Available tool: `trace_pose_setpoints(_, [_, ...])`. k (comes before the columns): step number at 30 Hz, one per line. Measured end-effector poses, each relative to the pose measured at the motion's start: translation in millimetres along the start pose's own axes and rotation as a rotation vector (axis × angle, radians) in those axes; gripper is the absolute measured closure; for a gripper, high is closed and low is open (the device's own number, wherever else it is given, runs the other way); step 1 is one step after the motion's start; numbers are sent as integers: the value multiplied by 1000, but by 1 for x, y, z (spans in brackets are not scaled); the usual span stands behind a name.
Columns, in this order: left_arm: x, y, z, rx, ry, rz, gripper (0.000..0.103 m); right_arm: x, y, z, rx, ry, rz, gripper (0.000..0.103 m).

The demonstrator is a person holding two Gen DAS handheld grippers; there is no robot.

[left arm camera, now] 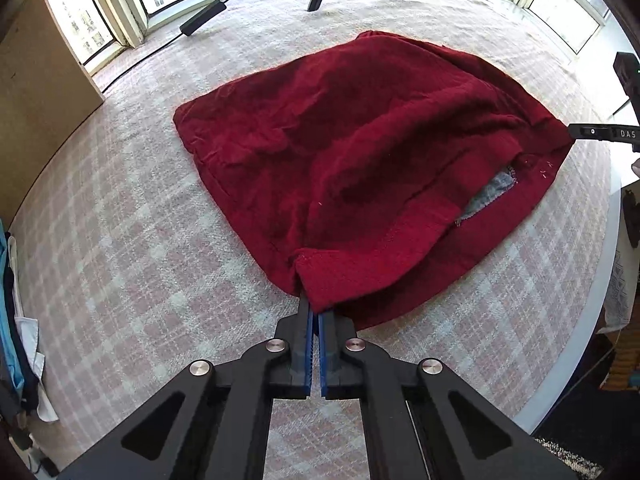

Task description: Fold clothes

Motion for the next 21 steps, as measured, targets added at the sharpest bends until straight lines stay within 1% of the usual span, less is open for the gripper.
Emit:
trace_pose_setpoints(2, [1, 13, -34, -7, -63, -35, 102, -5, 7, -8, 4, -13, -25, 97])
trace_pose_setpoints(6, [42, 35, -99, -12, -123, -103, 102, -4, 26, -48, -15, -71, -78, 98])
trace_pose_setpoints(8, [64, 46, -131, -14, -151, -137, 102, 13, 37, -44, -25, -35, -97, 98])
trace_pose_setpoints(11, [110, 63, -129, -31, -93, -190, 102, 42, 52, -35, -41, 25, -124, 98])
trace_pose_setpoints(14, [138, 75, -105, 0, -35, -248, 102, 70, 67, -27, -57, 86, -152, 97])
trace_pose_setpoints(15, [143, 78, -97, 5, -25, -260, 102, 74, 75, -18, -64, 108, -147, 93])
trace_pose_setpoints(16, [145, 81, -90, 8, -19, -269, 102, 78, 83, -8, -72, 131, -139, 84])
trace_pose_setpoints(17, [148, 82, -84, 18, -15, -271, 102, 80, 96, 0, -70, 135, -162, 76])
trace_pose_setpoints(18, [149, 83, -80, 26, -14, -267, 102, 80, 106, 5, -59, 123, -185, 62])
trace_pose_setpoints(19, [150, 83, -78, 29, -13, -266, 102, 81, 115, 10, -47, 109, -206, 57])
trace_pose_setpoints(21, [146, 82, -77, 39, -13, -254, 102, 81, 133, 19, -22, 82, -249, 57])
Point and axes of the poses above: each gripper's, at about its wrist camera, not at the fingertips, and z roughly the way its jaws point, y to its left, x to its underside, the point moved 6 cm from there along z, roughly the way its jaws point, and after that the axes turned 8 degrees about x, right-handed, at the moved point
